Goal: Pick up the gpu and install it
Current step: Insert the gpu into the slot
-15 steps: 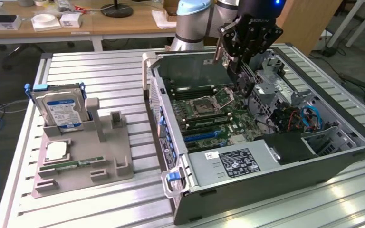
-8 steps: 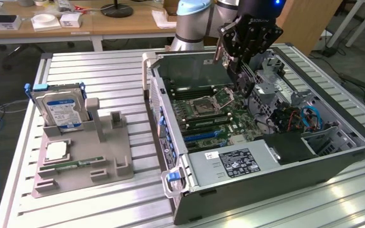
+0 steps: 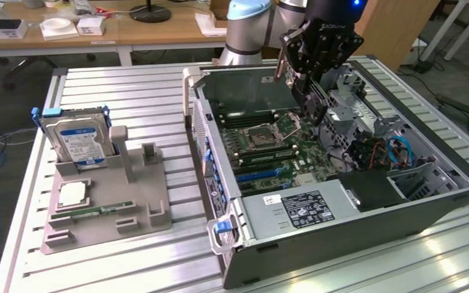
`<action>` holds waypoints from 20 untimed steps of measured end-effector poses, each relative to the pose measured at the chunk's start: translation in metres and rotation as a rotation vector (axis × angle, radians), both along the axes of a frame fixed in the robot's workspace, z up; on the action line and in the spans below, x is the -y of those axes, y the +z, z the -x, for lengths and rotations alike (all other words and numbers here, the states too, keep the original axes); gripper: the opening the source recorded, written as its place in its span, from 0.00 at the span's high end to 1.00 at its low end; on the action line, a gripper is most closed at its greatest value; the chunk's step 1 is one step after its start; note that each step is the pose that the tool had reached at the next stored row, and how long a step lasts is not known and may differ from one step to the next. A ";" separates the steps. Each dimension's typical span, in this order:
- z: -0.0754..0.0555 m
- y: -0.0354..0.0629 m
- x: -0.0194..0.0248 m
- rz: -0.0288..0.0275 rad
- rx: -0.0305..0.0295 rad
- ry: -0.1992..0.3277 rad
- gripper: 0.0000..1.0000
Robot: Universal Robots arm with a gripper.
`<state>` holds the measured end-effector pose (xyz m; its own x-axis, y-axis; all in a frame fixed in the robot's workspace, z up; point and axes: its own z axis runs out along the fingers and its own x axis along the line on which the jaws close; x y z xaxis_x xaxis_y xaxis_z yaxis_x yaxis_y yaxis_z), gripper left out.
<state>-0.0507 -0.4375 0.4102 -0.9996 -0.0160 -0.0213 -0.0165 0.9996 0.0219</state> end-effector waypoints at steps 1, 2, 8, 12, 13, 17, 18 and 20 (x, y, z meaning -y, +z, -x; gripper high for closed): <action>0.000 0.0000 0.0000 -0.0001 0.0000 0.000 0.74; 0.000 0.0000 0.0000 0.0000 0.0000 0.000 0.74; 0.000 0.0000 0.0000 -0.0001 0.0000 0.014 0.74; 0.000 -0.0001 0.0002 -0.0001 0.0000 0.031 0.74; 0.000 0.0000 0.0002 0.0000 0.0000 0.035 0.74; 0.000 0.0000 0.0002 0.0000 0.0000 0.057 0.74; 0.000 0.0000 0.0002 -0.0001 0.0000 0.063 0.74; 0.000 0.0000 0.0002 0.0000 0.0000 0.074 0.74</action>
